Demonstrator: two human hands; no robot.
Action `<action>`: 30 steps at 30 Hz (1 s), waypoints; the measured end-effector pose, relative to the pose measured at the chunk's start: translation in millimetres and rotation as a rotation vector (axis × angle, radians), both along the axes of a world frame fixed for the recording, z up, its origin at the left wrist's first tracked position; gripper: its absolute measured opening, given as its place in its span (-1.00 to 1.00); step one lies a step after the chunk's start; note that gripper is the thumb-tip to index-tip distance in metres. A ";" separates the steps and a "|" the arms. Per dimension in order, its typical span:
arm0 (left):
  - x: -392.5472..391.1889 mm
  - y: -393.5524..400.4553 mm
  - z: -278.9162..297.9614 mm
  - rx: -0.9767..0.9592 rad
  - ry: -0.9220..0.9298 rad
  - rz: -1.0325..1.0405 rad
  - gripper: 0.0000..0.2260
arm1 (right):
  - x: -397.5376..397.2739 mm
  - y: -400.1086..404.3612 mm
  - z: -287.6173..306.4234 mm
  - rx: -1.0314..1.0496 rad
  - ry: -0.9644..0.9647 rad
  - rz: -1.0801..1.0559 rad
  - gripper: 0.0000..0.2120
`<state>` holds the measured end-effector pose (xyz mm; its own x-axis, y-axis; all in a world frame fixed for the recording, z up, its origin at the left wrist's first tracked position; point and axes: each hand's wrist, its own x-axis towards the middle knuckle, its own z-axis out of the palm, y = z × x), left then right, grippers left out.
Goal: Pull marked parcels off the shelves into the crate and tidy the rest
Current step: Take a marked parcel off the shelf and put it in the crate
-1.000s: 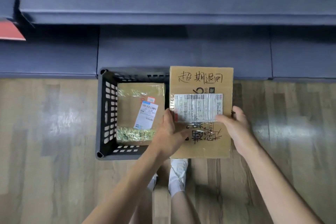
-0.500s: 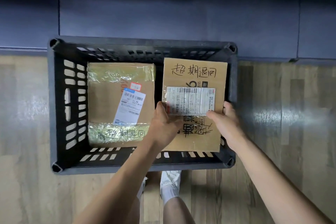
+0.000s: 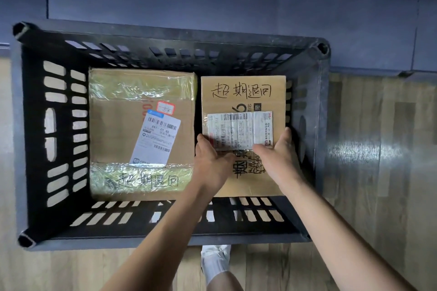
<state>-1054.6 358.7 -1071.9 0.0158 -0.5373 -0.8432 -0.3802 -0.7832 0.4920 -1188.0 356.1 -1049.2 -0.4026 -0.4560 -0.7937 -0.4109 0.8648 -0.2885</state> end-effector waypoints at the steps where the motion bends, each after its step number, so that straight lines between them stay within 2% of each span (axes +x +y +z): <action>1: -0.2 0.4 -4.9 0.006 -0.007 0.008 -0.51 | 0.1 0.7 -3.3 0.013 0.005 0.006 -0.18; 8: -1.7 2.6 -24.3 0.012 -0.038 -0.002 -0.37 | 2.4 0.3 -20.6 0.090 0.026 0.125 -0.19; 12: -2.4 0.6 -35.3 0.028 -0.058 -0.004 -0.23 | 3.4 -1.9 -34.1 0.104 0.020 0.144 -0.17; 20: -6.0 -8.6 -47.8 0.033 -0.065 -0.094 -0.33 | 12.6 2.5 -59.1 0.140 -0.050 0.154 -0.16; 22: -7.7 -7.9 -42.6 -0.017 -0.107 -0.189 -0.35 | 14.2 5.3 -61.2 0.123 -0.033 0.163 -0.17; 25: -8.9 2.4 -34.6 -0.136 -0.186 -0.519 -0.26 | 18.4 8.7 -56.4 0.091 0.011 0.341 -0.21; 27: -9.0 10.4 -35.3 -0.134 -0.212 -0.703 -0.24 | 20.7 9.5 -55.1 0.071 0.042 0.507 -0.23; 30: -8.2 11.3 -39.3 -0.053 -0.245 -0.912 -0.37 | 21.0 6.9 -56.6 0.106 0.058 0.663 -0.25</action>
